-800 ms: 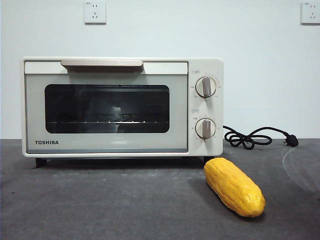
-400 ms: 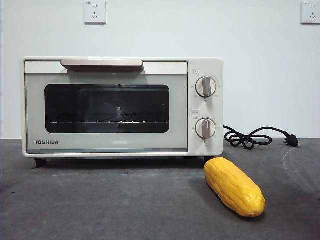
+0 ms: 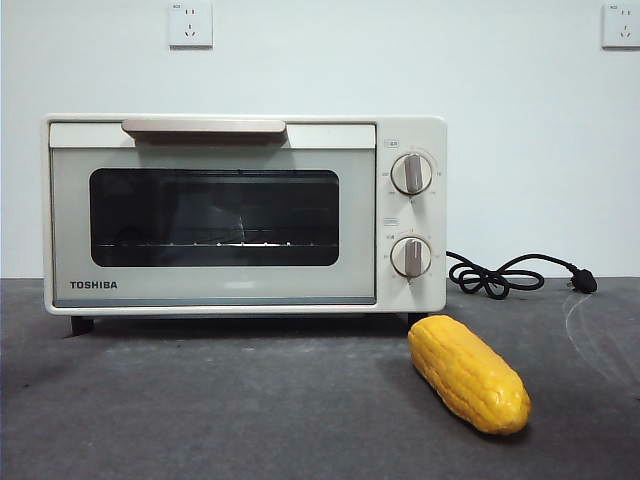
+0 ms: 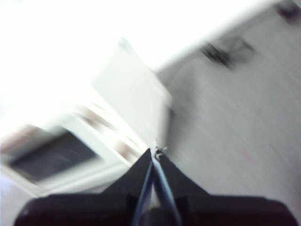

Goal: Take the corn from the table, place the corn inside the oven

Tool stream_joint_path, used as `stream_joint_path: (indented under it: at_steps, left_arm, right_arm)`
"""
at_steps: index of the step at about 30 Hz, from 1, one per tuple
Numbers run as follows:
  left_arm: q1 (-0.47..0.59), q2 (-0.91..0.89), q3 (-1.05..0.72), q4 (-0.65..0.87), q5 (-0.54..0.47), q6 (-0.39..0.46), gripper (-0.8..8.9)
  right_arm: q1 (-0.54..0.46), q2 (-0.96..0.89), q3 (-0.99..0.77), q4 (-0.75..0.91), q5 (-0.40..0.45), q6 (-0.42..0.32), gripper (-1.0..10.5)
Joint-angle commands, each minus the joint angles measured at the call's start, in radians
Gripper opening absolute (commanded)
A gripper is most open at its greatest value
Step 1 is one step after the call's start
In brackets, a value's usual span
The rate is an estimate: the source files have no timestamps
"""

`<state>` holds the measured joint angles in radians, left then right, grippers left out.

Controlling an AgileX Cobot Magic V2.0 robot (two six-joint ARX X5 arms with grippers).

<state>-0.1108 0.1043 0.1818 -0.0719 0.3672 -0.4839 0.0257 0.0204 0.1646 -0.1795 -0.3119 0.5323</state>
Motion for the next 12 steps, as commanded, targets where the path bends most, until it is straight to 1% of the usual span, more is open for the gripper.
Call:
stream_joint_path:
  at_steps: [1,3,5,8,10,12]
  left_arm:
    - [-0.002,0.063,0.055,0.006,0.014,-0.009,-0.05]
    - [-0.002,0.121,0.101,0.005,0.044,-0.006,-0.05]
    - [-0.002,0.195,0.155,0.004,0.089,-0.005,-0.05]
    - [-0.002,0.312,0.248,-0.026,0.167,0.001,-0.05]
    - [-0.002,0.390,0.317,-0.068,0.226,0.030,-0.05]
    - [-0.002,0.476,0.404,-0.143,0.278,0.081,-0.05]
  right_arm:
    - [0.000,0.005,0.029,0.092,-0.042,0.015,0.0]
    - [0.000,0.015,0.058,0.128,-0.068,0.020,0.0]
    - [0.000,0.036,0.101,0.127,-0.092,0.030,0.0]
    - [0.000,0.088,0.161,0.127,-0.155,0.037,0.0]
    - [0.000,0.133,0.203,0.124,-0.199,0.037,0.0]
    - [0.000,0.193,0.259,0.096,-0.237,0.036,-0.1]
